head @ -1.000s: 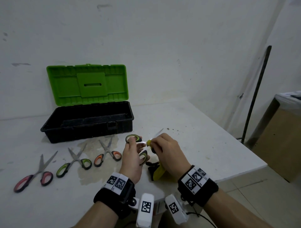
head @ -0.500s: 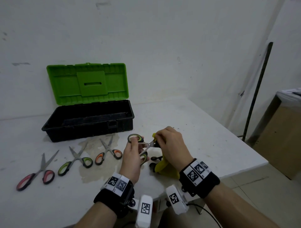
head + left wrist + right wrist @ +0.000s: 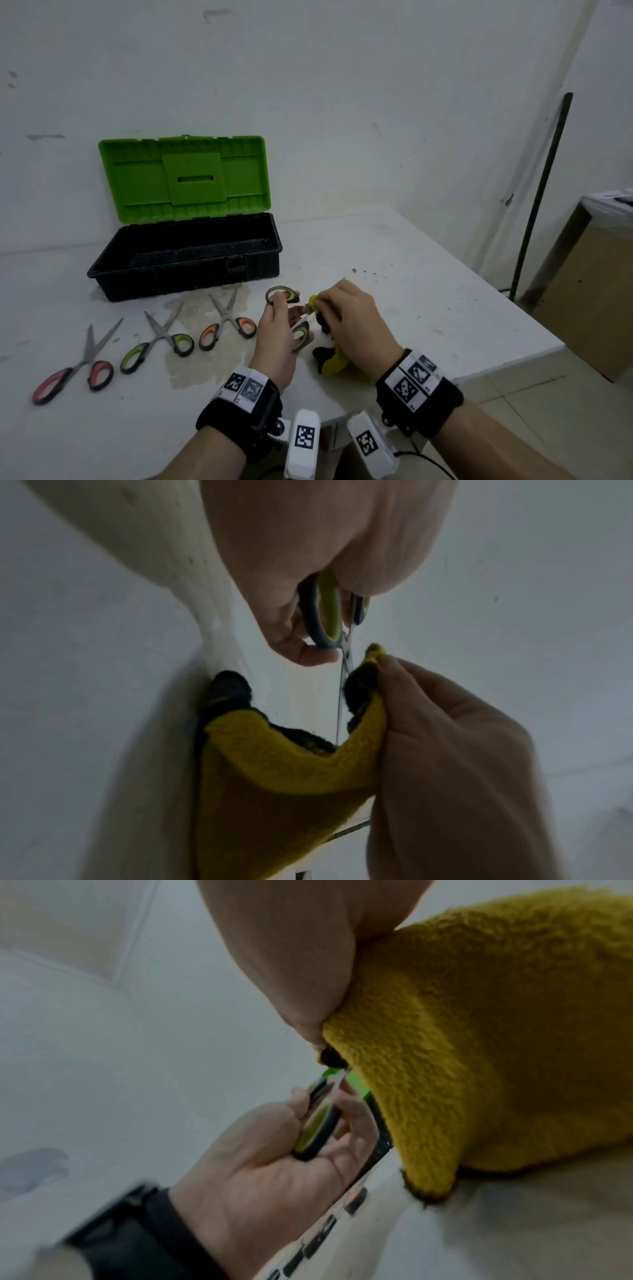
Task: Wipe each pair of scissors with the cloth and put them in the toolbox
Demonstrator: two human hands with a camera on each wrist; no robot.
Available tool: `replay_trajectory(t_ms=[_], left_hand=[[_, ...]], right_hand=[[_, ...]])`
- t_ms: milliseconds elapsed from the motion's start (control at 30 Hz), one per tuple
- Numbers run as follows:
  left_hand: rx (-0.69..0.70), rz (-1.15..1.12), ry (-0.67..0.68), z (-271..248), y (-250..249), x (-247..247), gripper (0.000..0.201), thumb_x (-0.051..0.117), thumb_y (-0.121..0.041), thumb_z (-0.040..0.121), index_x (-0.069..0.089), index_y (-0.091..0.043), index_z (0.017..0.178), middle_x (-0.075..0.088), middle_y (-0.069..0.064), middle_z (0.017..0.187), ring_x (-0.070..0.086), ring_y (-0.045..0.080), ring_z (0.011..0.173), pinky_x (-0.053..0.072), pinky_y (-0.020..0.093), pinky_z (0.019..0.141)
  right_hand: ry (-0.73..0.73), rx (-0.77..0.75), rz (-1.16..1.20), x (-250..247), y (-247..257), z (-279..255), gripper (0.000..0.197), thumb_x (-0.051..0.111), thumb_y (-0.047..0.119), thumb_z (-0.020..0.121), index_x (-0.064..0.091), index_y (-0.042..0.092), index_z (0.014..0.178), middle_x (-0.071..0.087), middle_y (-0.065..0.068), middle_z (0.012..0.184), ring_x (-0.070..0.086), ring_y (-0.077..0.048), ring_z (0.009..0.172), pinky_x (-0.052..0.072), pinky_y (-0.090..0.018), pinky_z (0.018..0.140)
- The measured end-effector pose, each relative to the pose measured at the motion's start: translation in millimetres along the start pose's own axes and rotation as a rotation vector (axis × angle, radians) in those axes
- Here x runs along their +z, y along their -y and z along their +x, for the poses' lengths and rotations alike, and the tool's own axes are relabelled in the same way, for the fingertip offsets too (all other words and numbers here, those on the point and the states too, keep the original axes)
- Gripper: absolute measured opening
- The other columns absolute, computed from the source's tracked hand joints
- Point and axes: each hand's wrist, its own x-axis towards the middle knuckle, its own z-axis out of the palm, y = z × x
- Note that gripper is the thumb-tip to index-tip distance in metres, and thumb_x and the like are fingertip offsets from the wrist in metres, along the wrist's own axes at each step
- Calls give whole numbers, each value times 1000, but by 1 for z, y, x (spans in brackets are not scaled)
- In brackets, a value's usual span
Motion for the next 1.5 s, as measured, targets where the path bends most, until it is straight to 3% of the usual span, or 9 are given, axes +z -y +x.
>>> replay_trajectory(t_ms=[267, 367, 467, 700, 900, 1033, 1233, 1400, 1500], left_hand=[[-53, 16, 70, 4, 3, -6, 13, 64, -21, 96, 66, -9, 99, 63, -5, 67, 58, 6, 62, 52, 25, 66], [-76, 41, 61, 5, 2, -9, 19, 62, -30, 98, 65, -11, 98, 67, -1, 78, 58, 10, 68, 52, 26, 61], [-52, 154, 70, 5, -1, -14, 30, 56, -40, 100, 65, -11, 103, 68, 5, 95, 58, 17, 76, 52, 28, 58], [-14, 363, 155, 9, -8, -20, 26, 50, -40, 102, 54, -15, 107, 61, 9, 78, 43, 14, 52, 34, 25, 46], [20, 356, 202, 17, -8, -23, 9, 35, -10, 97, 39, -18, 95, 56, 7, 69, 32, 12, 47, 20, 24, 44], [134, 585, 243, 20, -5, -26, 7, 35, -15, 104, 39, -21, 104, 58, 0, 79, 39, 13, 63, 33, 27, 56], [222, 740, 269, 22, -6, -35, 18, 49, -22, 101, 33, -28, 108, 71, -6, 80, 46, 16, 69, 40, 34, 69], [141, 636, 235, 19, -8, -34, 11, 49, -12, 101, 45, -14, 112, 73, 5, 89, 61, 13, 70, 50, 27, 60], [104, 581, 245, 20, -8, -34, 6, 48, -7, 101, 51, -7, 106, 65, 9, 79, 54, 14, 55, 42, 25, 47]], right_hand=[[-21, 93, -30, -1, -14, 13, 18, 55, 19, 98, 71, 11, 95, 58, 0, 92, 56, -14, 79, 46, -24, 74], [-52, 118, -50, -5, -21, 18, 18, 55, 19, 98, 72, 12, 94, 57, 1, 90, 55, -13, 79, 46, -24, 74], [-112, 106, -15, -11, -22, 19, 15, 59, 16, 95, 72, 12, 89, 58, 3, 86, 51, -6, 74, 39, -10, 70], [-156, 121, 64, -21, -22, 16, 10, 63, 20, 93, 71, 18, 88, 63, 8, 84, 55, -4, 78, 38, -7, 73], [-61, 248, 338, -33, -18, 9, 14, 45, 22, 103, 55, 19, 93, 65, 7, 71, 59, -2, 65, 43, -12, 60], [26, 289, 261, -33, -26, 10, 16, 38, 34, 104, 48, 27, 95, 60, -6, 72, 49, -13, 59, 43, -29, 58], [121, 489, 453, -39, -29, 14, 16, 44, 33, 100, 58, 25, 99, 65, 2, 102, 57, -13, 90, 49, -35, 82], [221, 378, 481, -47, -29, 13, 15, 52, 24, 98, 64, 29, 106, 71, 5, 96, 69, -15, 86, 58, -35, 78], [271, 258, 370, -47, -30, 11, 20, 56, 21, 96, 65, 35, 107, 70, 11, 93, 68, -9, 80, 56, -27, 73]])
